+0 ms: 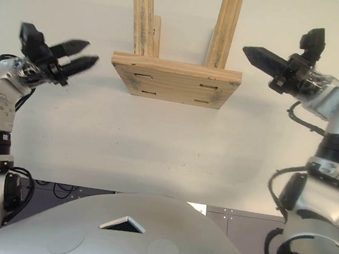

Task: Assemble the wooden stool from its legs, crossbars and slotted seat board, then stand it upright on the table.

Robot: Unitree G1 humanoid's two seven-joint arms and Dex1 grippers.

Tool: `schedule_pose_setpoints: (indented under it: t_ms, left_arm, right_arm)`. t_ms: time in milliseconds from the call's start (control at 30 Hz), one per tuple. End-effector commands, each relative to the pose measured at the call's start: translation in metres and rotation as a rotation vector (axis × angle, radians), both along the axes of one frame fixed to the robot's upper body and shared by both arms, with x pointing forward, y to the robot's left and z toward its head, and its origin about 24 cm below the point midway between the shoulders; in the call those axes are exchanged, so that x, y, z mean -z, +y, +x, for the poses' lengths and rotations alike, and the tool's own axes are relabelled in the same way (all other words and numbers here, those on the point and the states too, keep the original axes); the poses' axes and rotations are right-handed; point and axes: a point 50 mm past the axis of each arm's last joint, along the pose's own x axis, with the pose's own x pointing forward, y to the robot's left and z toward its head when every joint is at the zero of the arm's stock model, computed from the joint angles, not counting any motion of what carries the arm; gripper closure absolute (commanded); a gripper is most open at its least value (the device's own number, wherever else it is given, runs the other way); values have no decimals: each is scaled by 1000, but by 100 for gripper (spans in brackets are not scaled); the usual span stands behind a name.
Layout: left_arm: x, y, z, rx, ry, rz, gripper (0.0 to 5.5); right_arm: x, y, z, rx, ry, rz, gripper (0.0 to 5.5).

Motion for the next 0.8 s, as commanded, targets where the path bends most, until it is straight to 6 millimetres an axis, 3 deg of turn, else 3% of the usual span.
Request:
schedule_pose_setpoints:
  t_ms: [33,133,267,467,800]
  left_arm:
    - [-15,-4,10,143,-38,88,286]
    - [-15,-12,17,205,-35,103,286]
    - [-13,-25,24,284,7,86,286]
    - [-26,-35,33,291,2,6,286]
    - [-17,-43,37,293,33,-1,286]
  right_arm:
    - [-1,-17,-6,-76,-35,-170,238]
    - [5,-20,-12,-131,-7,-149,238]
    - [28,-1,-24,-259,-7,-233,238]
    - [26,11,-10,-218,-106,-278,238]
    - [39,40,1,-312,-181,-365,238]
